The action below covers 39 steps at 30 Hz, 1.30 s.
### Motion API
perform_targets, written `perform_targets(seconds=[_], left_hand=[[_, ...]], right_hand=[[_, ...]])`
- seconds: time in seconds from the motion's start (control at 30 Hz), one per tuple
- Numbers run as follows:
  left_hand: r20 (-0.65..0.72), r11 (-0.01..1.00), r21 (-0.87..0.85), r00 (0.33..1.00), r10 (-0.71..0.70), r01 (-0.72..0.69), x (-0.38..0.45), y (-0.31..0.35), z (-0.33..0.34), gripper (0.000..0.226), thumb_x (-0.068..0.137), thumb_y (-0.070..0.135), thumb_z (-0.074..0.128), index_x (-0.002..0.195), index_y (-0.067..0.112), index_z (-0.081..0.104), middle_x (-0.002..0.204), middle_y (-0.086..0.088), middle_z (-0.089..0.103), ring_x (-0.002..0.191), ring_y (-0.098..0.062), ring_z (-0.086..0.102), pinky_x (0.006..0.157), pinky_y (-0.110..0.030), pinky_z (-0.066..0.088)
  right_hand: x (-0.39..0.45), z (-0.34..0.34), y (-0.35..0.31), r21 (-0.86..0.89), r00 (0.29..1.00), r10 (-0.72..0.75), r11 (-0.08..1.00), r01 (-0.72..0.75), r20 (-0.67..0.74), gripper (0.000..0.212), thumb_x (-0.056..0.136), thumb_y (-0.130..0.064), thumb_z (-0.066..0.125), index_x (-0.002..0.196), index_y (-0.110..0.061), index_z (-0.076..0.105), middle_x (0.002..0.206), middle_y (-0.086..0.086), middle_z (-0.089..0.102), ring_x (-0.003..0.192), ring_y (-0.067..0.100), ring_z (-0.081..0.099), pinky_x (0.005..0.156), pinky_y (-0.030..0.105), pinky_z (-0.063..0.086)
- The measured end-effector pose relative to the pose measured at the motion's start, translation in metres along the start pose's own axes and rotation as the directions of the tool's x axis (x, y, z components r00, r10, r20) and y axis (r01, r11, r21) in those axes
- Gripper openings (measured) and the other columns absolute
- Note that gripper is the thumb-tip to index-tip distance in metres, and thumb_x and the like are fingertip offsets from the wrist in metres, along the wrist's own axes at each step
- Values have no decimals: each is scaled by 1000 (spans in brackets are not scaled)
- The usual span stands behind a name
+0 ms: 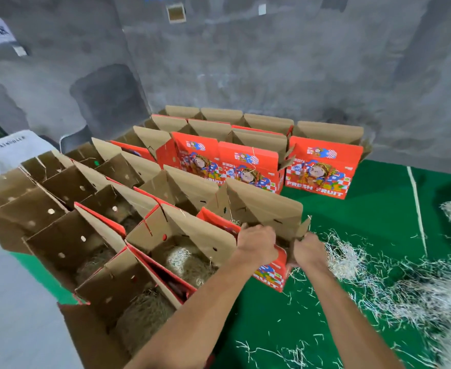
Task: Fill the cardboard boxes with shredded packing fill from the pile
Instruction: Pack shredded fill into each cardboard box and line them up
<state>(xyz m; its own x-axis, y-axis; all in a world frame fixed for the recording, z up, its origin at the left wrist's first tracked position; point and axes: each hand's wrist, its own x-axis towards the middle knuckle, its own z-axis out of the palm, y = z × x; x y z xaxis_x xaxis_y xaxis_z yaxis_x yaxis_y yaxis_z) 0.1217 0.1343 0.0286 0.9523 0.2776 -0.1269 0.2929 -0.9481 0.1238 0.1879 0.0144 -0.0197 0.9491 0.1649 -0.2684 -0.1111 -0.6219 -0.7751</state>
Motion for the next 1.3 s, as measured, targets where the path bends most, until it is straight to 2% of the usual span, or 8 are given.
perform_targets(seconds=[0.13, 0.23, 0.43, 0.57, 0.73, 0.93, 1.1, 1.3], left_hand=[[25, 1000, -1, 1000, -5, 5, 2, -12, -3, 28, 80, 27, 63, 106, 17, 68, 108, -4, 69, 108, -25, 61, 111, -46, 30], [50, 1000, 19, 999, 12, -13, 5, -22, -7, 23, 78, 29, 60, 97, 18, 66, 100, -4, 68, 102, -26, 62, 109, -48, 32], [75, 1000, -4, 997, -20, 21, 9, -40, -11, 26, 74, 36, 62, 94, 18, 61, 96, -3, 68, 99, -26, 63, 107, -47, 33], [106, 997, -44, 993, -59, 64, 5, -47, -14, 22, 74, 29, 64, 91, 16, 61, 89, -3, 66, 95, -25, 64, 102, -44, 38], [9, 994, -61, 996, -86, 86, 3, -51, -13, 25, 89, 29, 52, 105, 15, 65, 108, -10, 68, 106, -29, 64, 97, -40, 44], [-106, 970, -239, 992, -65, 38, -9, -44, -22, 22, 95, 33, 48, 96, 20, 66, 93, -6, 71, 93, -27, 69, 87, -42, 56], [-212, 952, -304, 976, -43, -24, -36, -37, -36, 22, 95, 32, 47, 100, 24, 67, 91, 1, 72, 88, -23, 68, 83, -40, 57], [-258, 960, -280, 963, -81, 5, -73, -59, -64, 33, 87, 27, 45, 114, 29, 65, 98, 0, 73, 95, -28, 68, 80, -38, 55]], right_hand=[[11, 16, -16, -2, 1000, 14, 1000, -14, 23, 26, 100, -23, 54, 78, -11, 60, 71, 3, 67, 55, 13, 63, 45, 13, 46], [16, 35, -25, 46, 997, 58, 997, -61, 55, 26, 101, -19, 46, 92, -4, 65, 94, 15, 70, 81, 30, 71, 79, 41, 60], [20, 66, -39, 86, 993, 59, 994, -68, 104, 20, 96, -16, 51, 100, -5, 67, 100, 16, 71, 87, 27, 69, 78, 33, 57], [10, 74, -49, 270, 963, 83, 951, -153, 256, 14, 96, -12, 52, 84, -9, 58, 73, 6, 68, 55, 16, 65, 44, 20, 49], [-8, 73, -42, 360, 961, -83, 933, -17, 262, 27, 104, -43, 46, 93, -24, 62, 98, 6, 72, 88, 29, 73, 73, 45, 63], [-31, 52, -45, 368, 971, -228, 911, 185, 75, 28, 104, -34, 48, 122, -25, 68, 121, -5, 69, 112, 15, 64, 101, 36, 50], [-58, 34, -57, 414, 956, -293, 872, 262, 13, 25, 105, -24, 49, 113, -33, 70, 100, -28, 69, 93, -12, 63, 71, 3, 45], [-76, 37, -85, 398, 888, -453, 831, 389, 78, 21, 103, -29, 53, 109, -40, 69, 102, -35, 65, 93, -26, 55, 69, -6, 38]])
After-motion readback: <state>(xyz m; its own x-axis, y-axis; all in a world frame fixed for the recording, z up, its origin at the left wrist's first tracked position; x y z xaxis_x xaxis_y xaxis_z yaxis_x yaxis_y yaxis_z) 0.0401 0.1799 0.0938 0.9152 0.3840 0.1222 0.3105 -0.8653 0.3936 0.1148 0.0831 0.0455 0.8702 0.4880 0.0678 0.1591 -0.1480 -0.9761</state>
